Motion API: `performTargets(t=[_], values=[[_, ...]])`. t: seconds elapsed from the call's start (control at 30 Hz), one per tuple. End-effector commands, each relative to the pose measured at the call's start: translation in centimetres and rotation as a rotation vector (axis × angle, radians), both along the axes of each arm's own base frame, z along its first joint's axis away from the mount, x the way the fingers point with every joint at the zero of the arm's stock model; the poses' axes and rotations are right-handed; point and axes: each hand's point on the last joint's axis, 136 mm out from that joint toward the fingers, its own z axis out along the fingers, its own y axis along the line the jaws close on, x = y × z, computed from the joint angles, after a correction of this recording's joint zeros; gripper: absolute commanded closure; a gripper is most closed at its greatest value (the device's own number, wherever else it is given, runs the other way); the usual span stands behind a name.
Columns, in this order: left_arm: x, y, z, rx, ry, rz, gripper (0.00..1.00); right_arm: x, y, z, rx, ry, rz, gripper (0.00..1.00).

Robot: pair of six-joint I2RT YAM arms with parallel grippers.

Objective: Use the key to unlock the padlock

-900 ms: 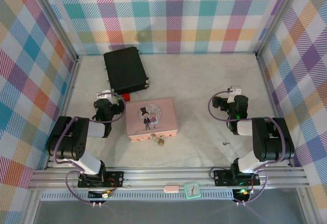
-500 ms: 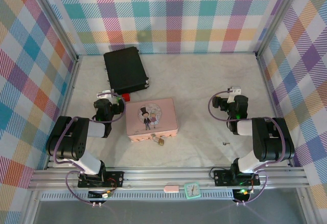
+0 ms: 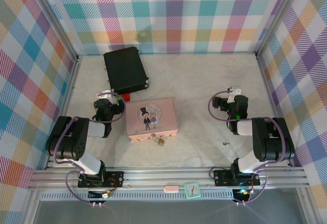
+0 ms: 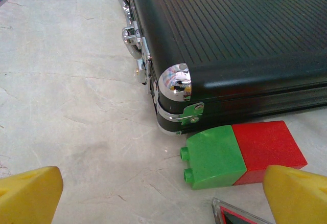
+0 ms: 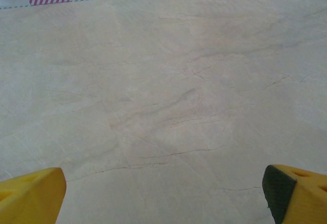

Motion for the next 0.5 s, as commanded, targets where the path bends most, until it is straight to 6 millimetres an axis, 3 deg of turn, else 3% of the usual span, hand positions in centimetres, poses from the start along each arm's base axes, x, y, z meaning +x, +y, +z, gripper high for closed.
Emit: performTargets(t=[0.0, 0.23, 0.47], values=[[0.8, 0.0, 1.1, 0.003, -0.034, -0.006, 0.0, 0.6, 0.6, 0.7, -0.008, -0.024, 0.034, 0.01], [0.7, 0.1, 1.2, 0.009, -0.032, 0.003, 0.0, 0.7, 0.1, 1.4, -0.015, -0.024, -0.002, 0.01], [1.4, 1.5, 6.2, -0.014, 0.074, 0.142, 0.0, 0.2, 0.2, 6.2, 0.008, 0.038, -0.071, 0.01]])
